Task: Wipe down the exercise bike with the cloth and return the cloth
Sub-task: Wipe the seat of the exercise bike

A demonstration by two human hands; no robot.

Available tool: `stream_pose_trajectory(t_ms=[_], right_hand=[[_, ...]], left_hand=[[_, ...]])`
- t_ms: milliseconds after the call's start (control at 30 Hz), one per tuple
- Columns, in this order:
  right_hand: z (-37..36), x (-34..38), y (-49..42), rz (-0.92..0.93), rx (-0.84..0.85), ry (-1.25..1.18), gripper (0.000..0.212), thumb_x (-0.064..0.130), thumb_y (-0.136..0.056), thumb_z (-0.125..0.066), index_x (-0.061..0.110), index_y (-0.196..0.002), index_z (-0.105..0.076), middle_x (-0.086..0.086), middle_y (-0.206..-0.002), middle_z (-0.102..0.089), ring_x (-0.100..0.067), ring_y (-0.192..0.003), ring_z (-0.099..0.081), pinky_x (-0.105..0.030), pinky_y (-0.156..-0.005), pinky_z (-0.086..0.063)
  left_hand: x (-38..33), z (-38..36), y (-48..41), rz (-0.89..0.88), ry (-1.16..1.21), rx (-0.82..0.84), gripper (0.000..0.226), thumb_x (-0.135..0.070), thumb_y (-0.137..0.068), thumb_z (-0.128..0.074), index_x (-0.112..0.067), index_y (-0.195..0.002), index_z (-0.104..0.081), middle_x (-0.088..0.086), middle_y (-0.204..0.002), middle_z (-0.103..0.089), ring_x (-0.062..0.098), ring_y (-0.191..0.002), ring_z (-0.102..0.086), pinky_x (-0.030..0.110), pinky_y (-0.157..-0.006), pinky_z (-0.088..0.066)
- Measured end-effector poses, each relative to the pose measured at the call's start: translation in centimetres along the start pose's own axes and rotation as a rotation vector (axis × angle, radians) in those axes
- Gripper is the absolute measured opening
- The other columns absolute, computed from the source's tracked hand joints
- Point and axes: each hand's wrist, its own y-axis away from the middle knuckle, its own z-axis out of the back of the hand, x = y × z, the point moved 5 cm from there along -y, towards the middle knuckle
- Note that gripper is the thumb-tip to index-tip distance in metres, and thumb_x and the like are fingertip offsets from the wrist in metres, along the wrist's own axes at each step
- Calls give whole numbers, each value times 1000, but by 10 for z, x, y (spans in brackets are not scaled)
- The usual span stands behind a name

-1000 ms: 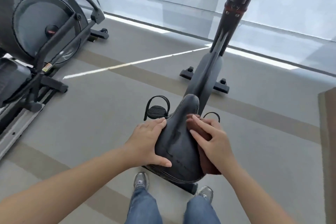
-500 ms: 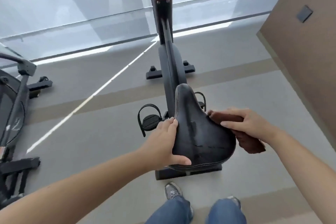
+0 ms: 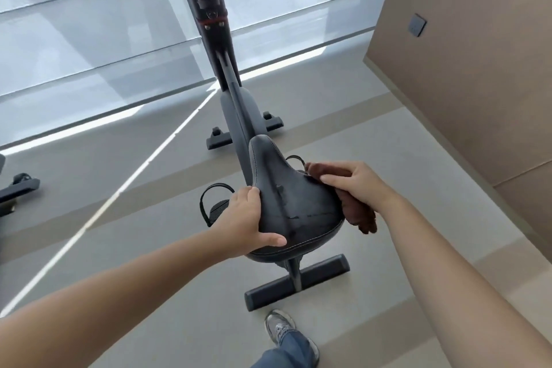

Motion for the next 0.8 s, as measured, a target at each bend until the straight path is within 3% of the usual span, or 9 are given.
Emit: stream_pose_trajectory(t_ms=[167, 333, 500, 633, 800], right_hand=[[-11, -29, 44, 89, -529, -122, 26, 19, -83, -65, 35, -103, -67, 2, -106, -67, -13, -102, -61, -26, -92, -45], [-39, -32, 76, 58, -871, -131, 32, 28, -87, -59, 32, -119, -59, 13, -94, -51, 0, -85, -54, -2, -75, -35], [-98, -30, 102, 57, -1196, -250, 38, 20, -88, -60, 19, -126, -55, 0, -117, -49, -18, -109, -53, -25, -96, -39], [-85, -24, 100, 128, -1140, -120, 36, 18, -86, -62, 17, -122, -59, -6, -115, -53, -22, -106, -56, -25, -93, -40], [-30, -23, 71, 91, -709, -77, 32, 20, -85, -63, 29, -116, -62, 3, -109, -59, -14, -107, -56, -22, -95, -40]], left_hand=[[0, 2, -2, -19, -36, -38, 83, -52, -65, -74, -7, -123, -35, 9, -123, -38, 23, -111, -34, 24, -85, -26], [2, 2, -1, -17, -36, -90, 79, -53, -63, -74, -8, -118, -39, 7, -117, -41, 21, -108, -37, 26, -82, -31], [1, 2, 1, -14, -62, -104, 80, -54, -65, -71, -9, -123, -38, 9, -122, -43, 24, -112, -40, 34, -89, -38], [0, 3, 2, -15, -86, -95, 77, -55, -67, -69, -8, -120, -39, 10, -120, -43, 25, -109, -42, 34, -88, -40], [0, 4, -4, -44, -119, -91, 78, -57, -66, -69, -6, -118, -39, 11, -117, -43, 25, -107, -42, 34, -88, -41]])
